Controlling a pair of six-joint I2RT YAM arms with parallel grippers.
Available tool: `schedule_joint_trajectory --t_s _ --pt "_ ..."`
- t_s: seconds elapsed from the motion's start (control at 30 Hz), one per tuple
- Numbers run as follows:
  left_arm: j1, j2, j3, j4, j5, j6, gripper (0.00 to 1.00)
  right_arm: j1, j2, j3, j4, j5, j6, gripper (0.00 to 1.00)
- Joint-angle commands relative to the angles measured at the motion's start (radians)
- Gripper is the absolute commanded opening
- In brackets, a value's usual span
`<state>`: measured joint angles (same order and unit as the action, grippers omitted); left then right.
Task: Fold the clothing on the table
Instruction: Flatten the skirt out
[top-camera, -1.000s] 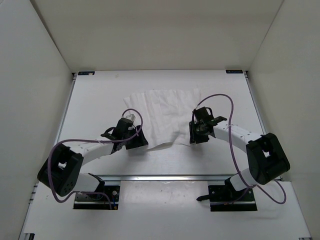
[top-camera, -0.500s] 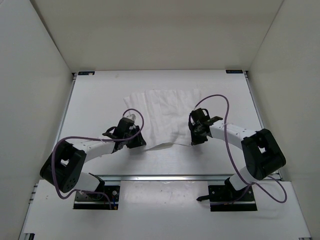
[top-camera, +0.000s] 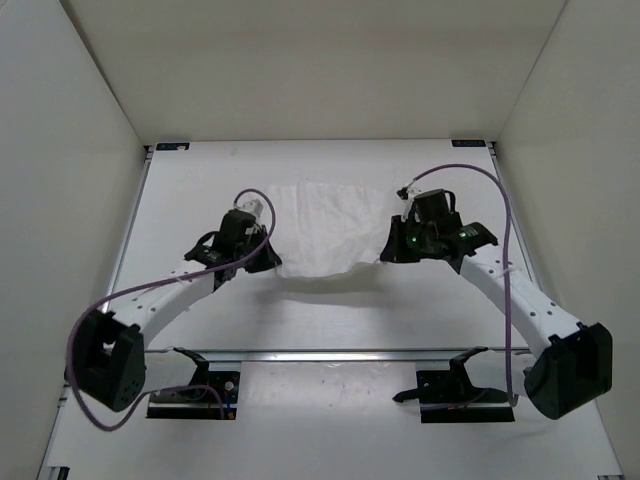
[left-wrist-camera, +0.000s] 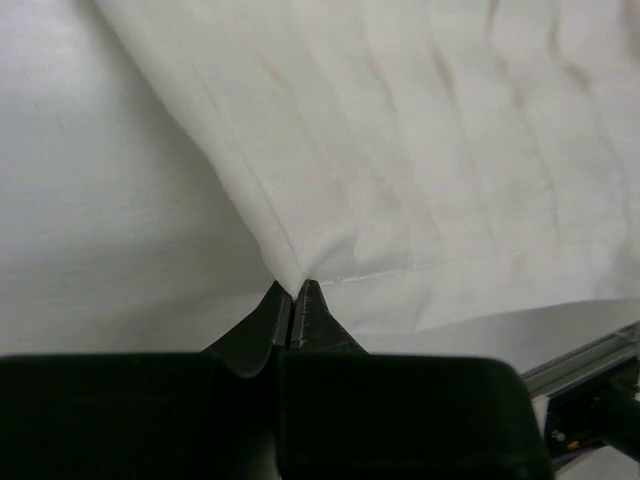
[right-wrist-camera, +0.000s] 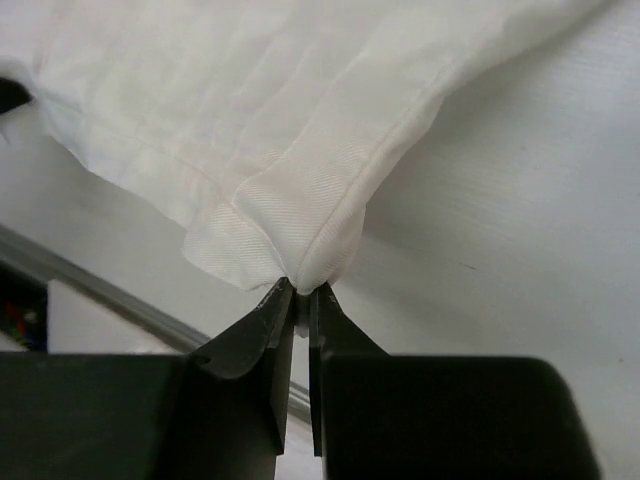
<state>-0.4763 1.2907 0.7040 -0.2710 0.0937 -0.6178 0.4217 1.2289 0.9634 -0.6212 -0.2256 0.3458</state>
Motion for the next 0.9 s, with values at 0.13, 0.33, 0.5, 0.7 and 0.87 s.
schedule_joint_trajectory --t_s 0.13,0.33,0.5,0.7,0.87 --pt "0.010 -0.289 0.309 -0.305 -0.023 0.079 0.00 -0.001 -0.195 0.239 -0.194 -0.127 -0.050 0.00" --pt "0.036 -0.410 0.495 -0.444 0.067 0.067 0.00 -0.006 -0.296 0.380 -0.278 -0.251 0.032 0.00" --pt "0.136 -0.326 0.503 -0.418 0.149 0.142 0.00 -0.015 -0.188 0.354 -0.178 -0.296 0.030 0.00" --pt "0.212 0.012 0.704 -0.385 0.144 0.214 0.00 -0.070 0.149 0.683 -0.118 -0.304 -0.024 0.01" --pt "0.275 0.310 1.318 -0.575 0.163 0.257 0.00 -0.099 0.410 1.298 -0.317 -0.242 -0.073 0.00"
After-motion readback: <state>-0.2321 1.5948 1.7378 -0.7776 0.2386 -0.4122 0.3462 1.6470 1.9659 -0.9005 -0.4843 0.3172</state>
